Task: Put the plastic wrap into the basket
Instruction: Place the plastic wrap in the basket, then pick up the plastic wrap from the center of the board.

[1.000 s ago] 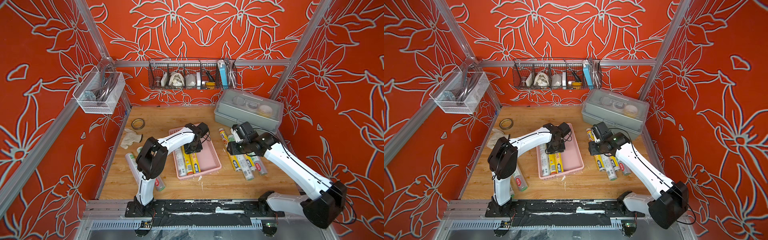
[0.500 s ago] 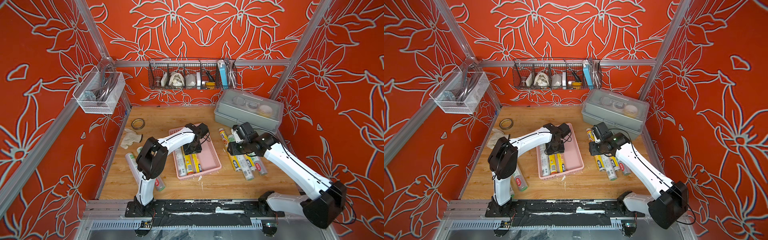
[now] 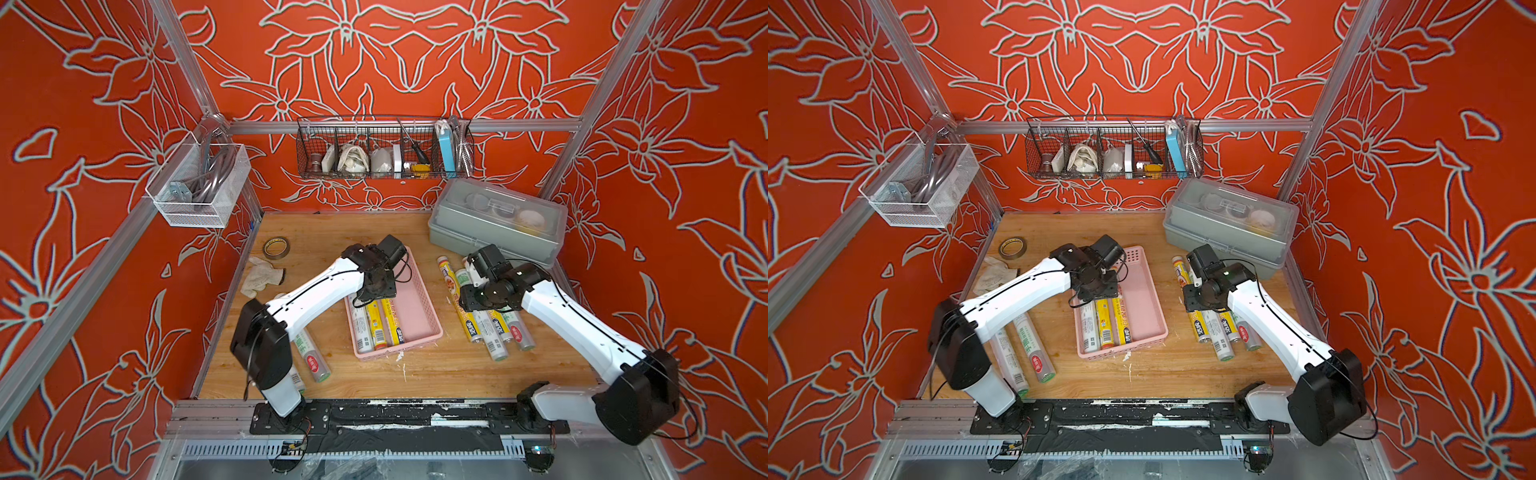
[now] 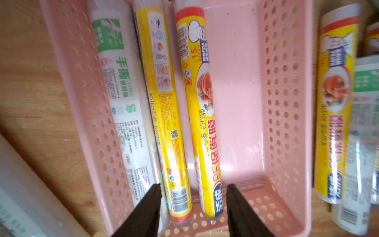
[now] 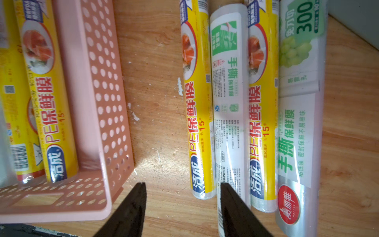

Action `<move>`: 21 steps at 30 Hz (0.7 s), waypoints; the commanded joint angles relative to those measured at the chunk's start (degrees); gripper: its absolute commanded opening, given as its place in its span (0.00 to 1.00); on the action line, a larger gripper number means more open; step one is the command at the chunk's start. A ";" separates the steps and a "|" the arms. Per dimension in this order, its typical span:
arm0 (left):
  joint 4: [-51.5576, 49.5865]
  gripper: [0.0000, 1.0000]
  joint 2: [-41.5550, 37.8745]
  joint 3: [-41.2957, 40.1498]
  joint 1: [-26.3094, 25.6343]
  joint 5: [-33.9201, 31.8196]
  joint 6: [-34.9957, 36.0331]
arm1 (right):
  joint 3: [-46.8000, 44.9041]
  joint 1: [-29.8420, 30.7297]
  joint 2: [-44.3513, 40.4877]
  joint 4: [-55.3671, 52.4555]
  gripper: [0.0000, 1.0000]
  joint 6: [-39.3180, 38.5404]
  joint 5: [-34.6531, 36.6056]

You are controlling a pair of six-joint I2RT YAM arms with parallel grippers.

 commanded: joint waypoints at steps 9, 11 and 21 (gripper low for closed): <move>-1.41 0.53 -21.28 -12.94 7.95 -3.17 5.42 | -2.32 -2.11 4.12 1.30 0.59 -2.44 -0.41; -1.23 0.53 -24.55 -16.02 10.66 -2.79 5.76 | -2.23 -2.22 5.22 1.18 0.59 -2.63 -0.21; 1.17 0.53 -29.95 -23.85 15.73 1.46 7.65 | -1.87 -2.40 11.28 5.31 0.59 -6.57 -3.06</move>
